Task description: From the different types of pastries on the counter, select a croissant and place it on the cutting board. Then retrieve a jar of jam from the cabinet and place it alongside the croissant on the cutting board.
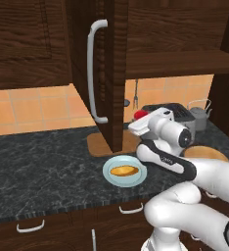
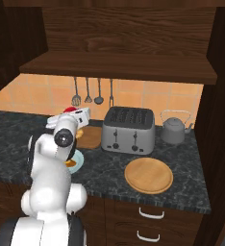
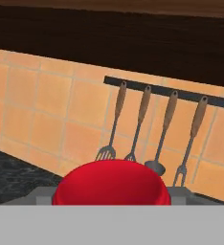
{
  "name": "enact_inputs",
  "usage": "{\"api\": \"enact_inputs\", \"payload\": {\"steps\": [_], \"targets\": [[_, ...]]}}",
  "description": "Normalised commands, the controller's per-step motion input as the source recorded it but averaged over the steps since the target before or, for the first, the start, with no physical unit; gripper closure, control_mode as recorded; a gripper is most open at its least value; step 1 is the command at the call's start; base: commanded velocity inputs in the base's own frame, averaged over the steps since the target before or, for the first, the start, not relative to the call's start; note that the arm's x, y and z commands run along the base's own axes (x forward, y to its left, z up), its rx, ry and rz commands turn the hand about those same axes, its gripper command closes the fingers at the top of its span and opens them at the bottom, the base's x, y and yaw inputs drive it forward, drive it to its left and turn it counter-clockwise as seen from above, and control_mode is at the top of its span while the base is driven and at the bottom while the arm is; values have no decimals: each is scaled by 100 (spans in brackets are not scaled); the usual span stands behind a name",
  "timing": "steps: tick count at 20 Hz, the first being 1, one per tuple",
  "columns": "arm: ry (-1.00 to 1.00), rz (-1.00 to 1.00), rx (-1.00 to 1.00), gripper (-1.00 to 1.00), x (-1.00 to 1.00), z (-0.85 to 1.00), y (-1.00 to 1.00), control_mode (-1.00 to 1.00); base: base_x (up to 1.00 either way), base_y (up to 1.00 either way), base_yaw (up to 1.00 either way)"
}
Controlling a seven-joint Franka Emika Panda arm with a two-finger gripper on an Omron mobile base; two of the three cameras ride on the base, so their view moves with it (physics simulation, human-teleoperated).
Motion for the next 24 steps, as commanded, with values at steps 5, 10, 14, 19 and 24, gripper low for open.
{"api": "enact_inputs", "payload": {"steps": [5, 10, 14, 19, 24], "targets": [[13, 10, 0, 100, 31, -100, 44, -100, 0, 0, 0], [1, 1, 1, 100, 45, -53, 28, -100, 0, 0, 0], [14, -12, -1, 100, 54, -68, 1, -100, 0, 0, 0], [17, -19, 0, 100, 74, -90, 21, -100, 0, 0, 0], [2, -15, 1, 100, 62, -27, 30, -100, 0, 0, 0]]}}
